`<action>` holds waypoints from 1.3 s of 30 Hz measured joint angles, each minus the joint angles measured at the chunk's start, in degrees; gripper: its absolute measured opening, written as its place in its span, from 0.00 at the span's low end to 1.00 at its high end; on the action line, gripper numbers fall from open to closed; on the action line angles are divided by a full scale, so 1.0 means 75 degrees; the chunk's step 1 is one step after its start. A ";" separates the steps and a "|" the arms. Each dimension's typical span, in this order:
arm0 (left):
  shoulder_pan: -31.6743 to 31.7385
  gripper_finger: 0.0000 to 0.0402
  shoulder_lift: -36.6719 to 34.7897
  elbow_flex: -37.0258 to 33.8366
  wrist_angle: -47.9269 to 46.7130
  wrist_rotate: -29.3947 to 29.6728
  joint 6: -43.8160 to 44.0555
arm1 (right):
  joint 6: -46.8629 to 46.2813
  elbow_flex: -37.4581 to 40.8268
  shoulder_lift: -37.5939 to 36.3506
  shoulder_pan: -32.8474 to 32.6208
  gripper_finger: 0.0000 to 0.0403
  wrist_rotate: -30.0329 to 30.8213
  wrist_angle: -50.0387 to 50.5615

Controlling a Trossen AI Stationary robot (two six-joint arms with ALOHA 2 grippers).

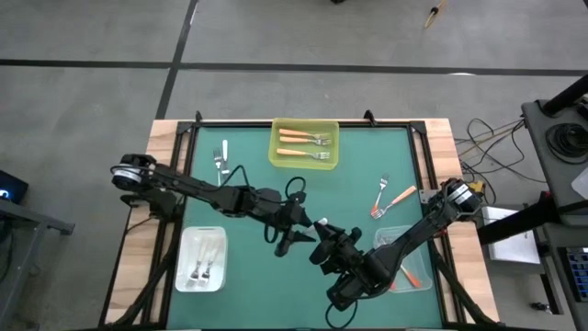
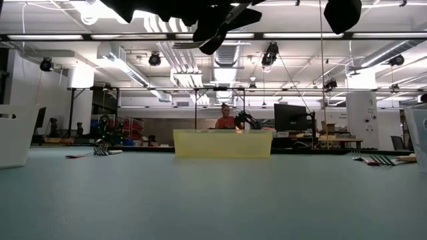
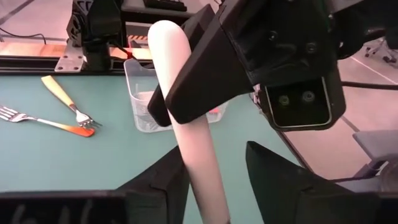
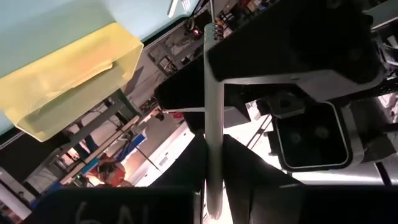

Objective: Sort silverware by color (type)
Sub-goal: Put the white fork into the white bin

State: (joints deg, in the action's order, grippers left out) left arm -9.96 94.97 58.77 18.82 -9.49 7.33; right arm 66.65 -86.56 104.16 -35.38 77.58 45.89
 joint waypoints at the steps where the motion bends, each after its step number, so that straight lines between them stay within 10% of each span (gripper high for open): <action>1: 0.0000 0.32 0.0025 0.0052 -0.0078 0.0000 -0.0046 | 0.0000 0.0000 0.0000 0.0000 0.06 0.0000 0.0000; 9: 0.0020 0.06 0.0017 0.0107 -0.0348 0.0100 0.0065 | 0.0055 0.0000 0.0000 -0.0003 0.06 -0.0008 0.0037; 39: 0.0198 0.03 -0.0069 0.0200 -0.0687 0.0299 0.0695 | -0.1814 -0.0044 -0.0215 0.0118 0.16 -0.0444 0.0002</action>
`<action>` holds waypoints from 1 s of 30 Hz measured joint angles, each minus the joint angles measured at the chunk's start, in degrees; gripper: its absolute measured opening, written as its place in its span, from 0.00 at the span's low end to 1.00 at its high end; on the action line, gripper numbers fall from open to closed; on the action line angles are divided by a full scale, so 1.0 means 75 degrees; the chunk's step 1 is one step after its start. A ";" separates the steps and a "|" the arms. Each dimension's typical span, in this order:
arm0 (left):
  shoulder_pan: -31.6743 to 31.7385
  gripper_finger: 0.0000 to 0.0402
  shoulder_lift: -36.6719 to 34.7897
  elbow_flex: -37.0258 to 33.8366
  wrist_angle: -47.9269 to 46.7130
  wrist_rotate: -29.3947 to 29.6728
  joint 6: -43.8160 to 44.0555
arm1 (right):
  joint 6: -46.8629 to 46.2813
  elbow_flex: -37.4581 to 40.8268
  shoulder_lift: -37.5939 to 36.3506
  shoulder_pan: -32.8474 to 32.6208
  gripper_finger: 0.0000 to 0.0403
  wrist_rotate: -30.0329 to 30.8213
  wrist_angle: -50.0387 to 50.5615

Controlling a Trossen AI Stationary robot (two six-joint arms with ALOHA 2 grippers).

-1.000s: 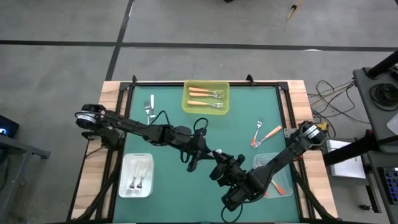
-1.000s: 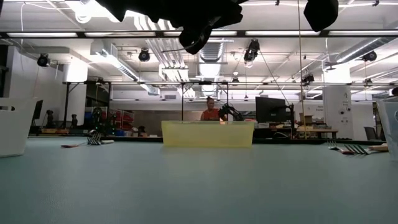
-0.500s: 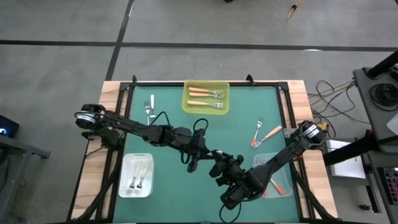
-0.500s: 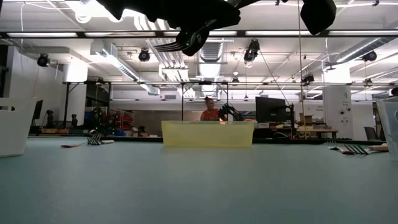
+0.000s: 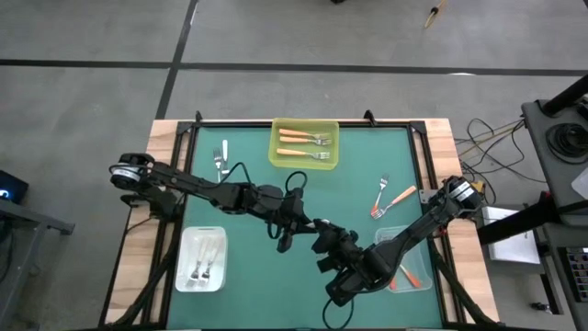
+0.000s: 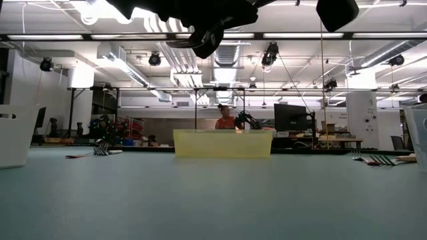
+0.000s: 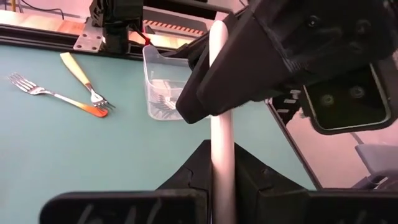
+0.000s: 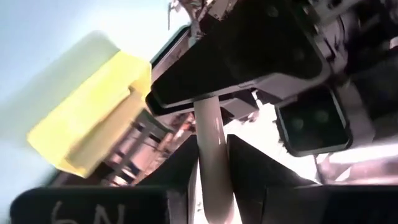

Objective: Sort silverware by color (type)
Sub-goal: Put the white fork into the white bin

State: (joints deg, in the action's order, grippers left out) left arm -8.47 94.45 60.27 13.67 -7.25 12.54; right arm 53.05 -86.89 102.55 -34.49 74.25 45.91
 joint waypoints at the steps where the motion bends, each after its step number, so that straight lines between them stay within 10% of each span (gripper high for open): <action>1: 0.0000 0.03 0.0000 -0.0008 0.0049 -0.0029 0.0026 | -0.0332 0.0000 0.0000 0.0024 0.17 0.0010 0.0006; 22: 0.0546 0.03 -0.0008 -0.0038 0.0036 -0.0371 0.0368 | -0.1172 0.0000 -0.0047 0.0206 0.28 -0.0273 0.0070; 30: 0.1209 0.03 -0.0396 -0.0076 -0.1014 -0.0052 0.0399 | -0.1960 -0.0009 -0.0403 0.0162 0.27 0.0978 0.0117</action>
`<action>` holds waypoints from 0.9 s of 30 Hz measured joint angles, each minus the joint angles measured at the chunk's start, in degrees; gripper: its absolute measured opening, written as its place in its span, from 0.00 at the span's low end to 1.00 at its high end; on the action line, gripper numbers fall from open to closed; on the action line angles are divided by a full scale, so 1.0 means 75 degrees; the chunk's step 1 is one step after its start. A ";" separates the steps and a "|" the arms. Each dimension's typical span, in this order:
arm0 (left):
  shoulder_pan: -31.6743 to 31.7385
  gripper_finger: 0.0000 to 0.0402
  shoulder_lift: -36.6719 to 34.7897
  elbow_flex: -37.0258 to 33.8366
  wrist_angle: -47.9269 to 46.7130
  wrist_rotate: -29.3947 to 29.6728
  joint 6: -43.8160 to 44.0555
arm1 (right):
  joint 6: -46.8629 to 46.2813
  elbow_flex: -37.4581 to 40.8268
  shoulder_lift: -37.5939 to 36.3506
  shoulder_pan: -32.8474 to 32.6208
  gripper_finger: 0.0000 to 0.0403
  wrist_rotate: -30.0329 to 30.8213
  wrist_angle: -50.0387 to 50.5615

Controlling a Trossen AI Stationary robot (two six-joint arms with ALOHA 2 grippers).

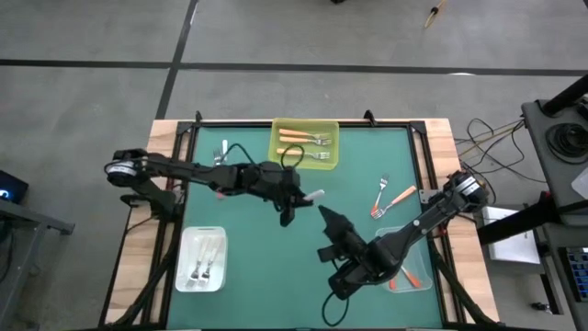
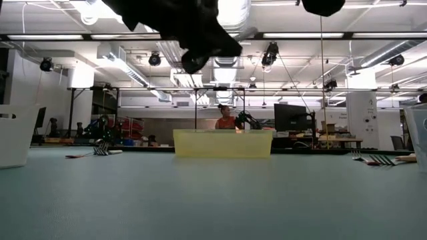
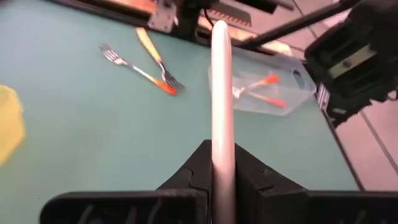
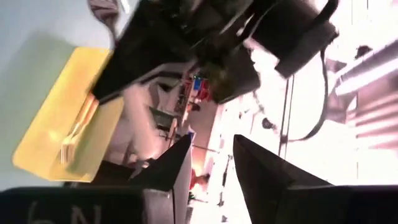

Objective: Sort silverware by color (type)
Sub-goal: Put the white fork into the white bin

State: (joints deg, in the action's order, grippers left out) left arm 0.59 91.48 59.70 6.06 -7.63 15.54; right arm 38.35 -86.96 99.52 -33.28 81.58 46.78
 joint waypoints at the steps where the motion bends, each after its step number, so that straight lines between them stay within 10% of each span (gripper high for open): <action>1: 0.0090 0.03 -0.0128 0.0008 -0.0127 0.0054 -0.0017 | -0.0196 0.0000 -0.0069 0.0001 0.27 0.0039 0.0048; 12: 0.0362 0.03 -0.1745 -0.0170 -0.1541 0.0524 0.0315 | -0.3717 0.0003 -0.1121 0.0248 0.21 0.0123 0.0589; 21: -0.0674 0.03 -0.3475 -0.1292 -0.2431 0.0949 0.3073 | -0.9270 0.0201 -0.2033 0.0976 0.16 -0.0468 0.3406; 27: -0.1558 0.03 -0.4678 -0.2371 -0.2477 0.1792 0.5156 | -1.0076 0.0799 -0.2214 0.1418 0.15 -0.0473 0.3387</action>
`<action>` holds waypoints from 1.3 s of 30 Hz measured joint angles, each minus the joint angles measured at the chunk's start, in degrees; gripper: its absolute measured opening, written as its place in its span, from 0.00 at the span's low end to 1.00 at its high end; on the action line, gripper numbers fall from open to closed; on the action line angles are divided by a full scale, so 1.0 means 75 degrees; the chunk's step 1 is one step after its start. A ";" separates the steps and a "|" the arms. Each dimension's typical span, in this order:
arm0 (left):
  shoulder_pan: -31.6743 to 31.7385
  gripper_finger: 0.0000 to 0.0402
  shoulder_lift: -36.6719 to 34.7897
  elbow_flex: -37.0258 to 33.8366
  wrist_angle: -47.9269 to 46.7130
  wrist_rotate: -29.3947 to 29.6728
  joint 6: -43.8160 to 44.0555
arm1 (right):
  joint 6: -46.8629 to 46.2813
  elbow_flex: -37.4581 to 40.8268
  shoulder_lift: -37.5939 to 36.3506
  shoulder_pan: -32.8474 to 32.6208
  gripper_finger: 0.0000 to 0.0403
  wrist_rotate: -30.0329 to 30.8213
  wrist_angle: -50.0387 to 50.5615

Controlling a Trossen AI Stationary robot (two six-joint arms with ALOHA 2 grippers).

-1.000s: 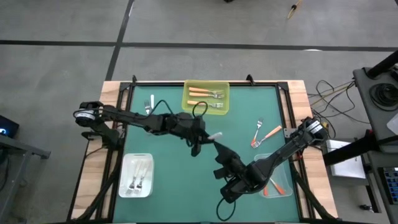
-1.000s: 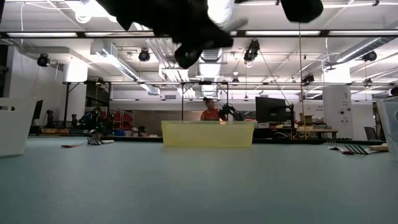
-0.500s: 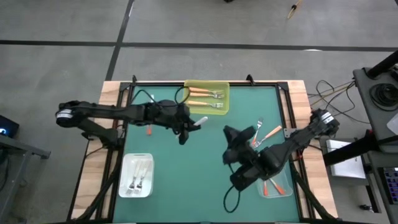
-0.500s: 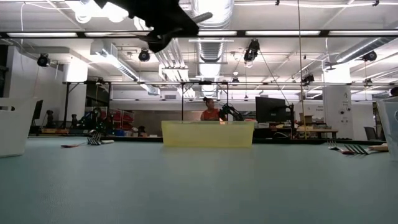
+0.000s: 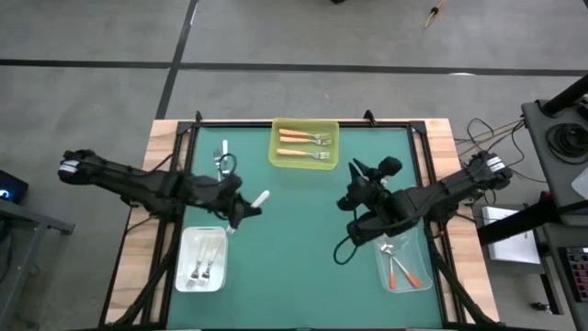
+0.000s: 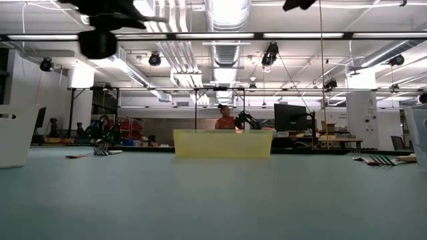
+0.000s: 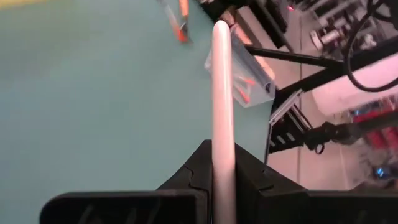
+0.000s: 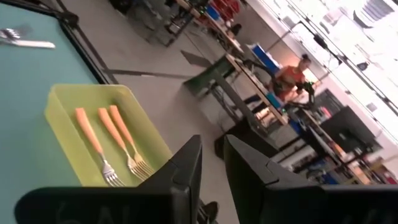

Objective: Sort silverware by color (type)
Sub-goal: Put the white fork into the white bin

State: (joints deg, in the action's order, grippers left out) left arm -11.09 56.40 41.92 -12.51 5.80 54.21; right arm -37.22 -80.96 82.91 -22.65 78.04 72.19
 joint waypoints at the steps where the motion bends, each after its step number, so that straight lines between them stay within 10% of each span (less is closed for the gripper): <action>1: -0.0134 0.03 -0.0167 -0.0160 -0.0026 0.0150 0.0297 | -0.0010 0.0080 0.0000 0.0072 0.15 0.0003 -0.0078; 14: -0.1969 0.03 -0.0807 -0.0561 -0.0584 0.0593 0.3359 | 0.0022 0.0366 0.0308 0.0577 0.15 0.0016 -0.0526; 24: -0.3947 0.03 0.0303 0.0697 -0.3042 0.2074 0.4277 | 0.0324 0.0641 0.0382 0.0576 0.15 0.0402 -0.0519; 39: -0.5508 0.03 0.0581 0.0809 -0.6411 0.2167 0.8053 | 0.0259 0.0602 0.0367 0.0625 0.15 0.0416 -0.0545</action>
State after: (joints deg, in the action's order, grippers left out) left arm -52.40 60.75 47.99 -60.60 22.06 114.60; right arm -35.28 -76.44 85.67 -17.96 81.16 68.10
